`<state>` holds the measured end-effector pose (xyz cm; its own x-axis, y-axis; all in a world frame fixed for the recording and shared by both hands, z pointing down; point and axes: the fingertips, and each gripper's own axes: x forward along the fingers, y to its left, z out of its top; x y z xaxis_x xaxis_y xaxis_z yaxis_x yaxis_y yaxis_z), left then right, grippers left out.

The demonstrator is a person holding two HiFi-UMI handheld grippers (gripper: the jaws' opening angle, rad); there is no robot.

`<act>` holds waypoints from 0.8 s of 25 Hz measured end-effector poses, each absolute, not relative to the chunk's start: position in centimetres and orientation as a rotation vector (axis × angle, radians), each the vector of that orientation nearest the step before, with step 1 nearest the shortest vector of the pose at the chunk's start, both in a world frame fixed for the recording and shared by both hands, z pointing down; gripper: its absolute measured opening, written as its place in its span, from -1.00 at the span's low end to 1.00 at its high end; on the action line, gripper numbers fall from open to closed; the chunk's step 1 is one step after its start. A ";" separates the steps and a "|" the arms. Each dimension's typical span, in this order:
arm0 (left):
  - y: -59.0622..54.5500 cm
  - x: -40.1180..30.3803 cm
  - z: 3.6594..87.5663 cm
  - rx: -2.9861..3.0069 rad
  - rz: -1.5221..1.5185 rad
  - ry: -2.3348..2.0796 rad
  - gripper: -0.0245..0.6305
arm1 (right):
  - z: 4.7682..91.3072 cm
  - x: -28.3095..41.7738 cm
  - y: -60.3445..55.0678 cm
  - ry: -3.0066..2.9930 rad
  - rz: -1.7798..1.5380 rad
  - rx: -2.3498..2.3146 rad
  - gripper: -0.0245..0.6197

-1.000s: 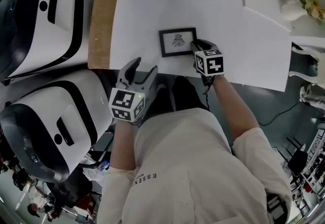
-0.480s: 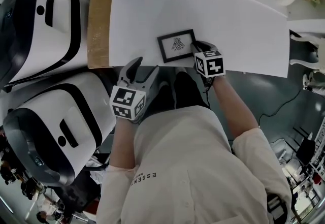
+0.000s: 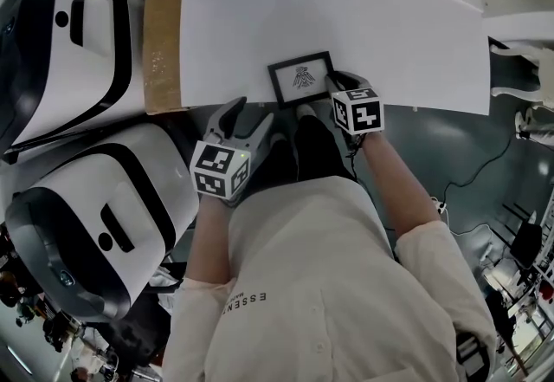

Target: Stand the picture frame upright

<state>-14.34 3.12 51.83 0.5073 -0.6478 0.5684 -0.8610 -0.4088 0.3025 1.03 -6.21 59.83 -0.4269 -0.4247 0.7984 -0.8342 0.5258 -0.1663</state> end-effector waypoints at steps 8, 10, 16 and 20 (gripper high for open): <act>4.6 -12.6 54.3 2.143 0.446 -1.106 -0.19 | 59.8 2.2 -4.5 -2.026 0.738 1.050 -0.65; 4.8 -12.0 54.7 2.124 0.410 -1.060 -0.19 | 59.8 2.5 -4.1 -2.022 0.738 1.056 -0.65; 5.1 -9.8 56.8 2.042 0.349 -0.937 -0.20 | 59.9 3.7 -3.2 -2.013 0.741 1.055 -0.65; 5.2 -8.4 58.2 1.983 0.279 -0.869 -0.21 | 59.9 4.4 -2.8 -2.009 0.736 1.052 -0.65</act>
<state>-8.43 5.17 58.16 0.7245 -0.4652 0.5086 -0.6742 -0.3248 0.6634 4.41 -2.82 59.88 -0.3908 -0.4297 0.8140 -0.8540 0.4993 -0.1464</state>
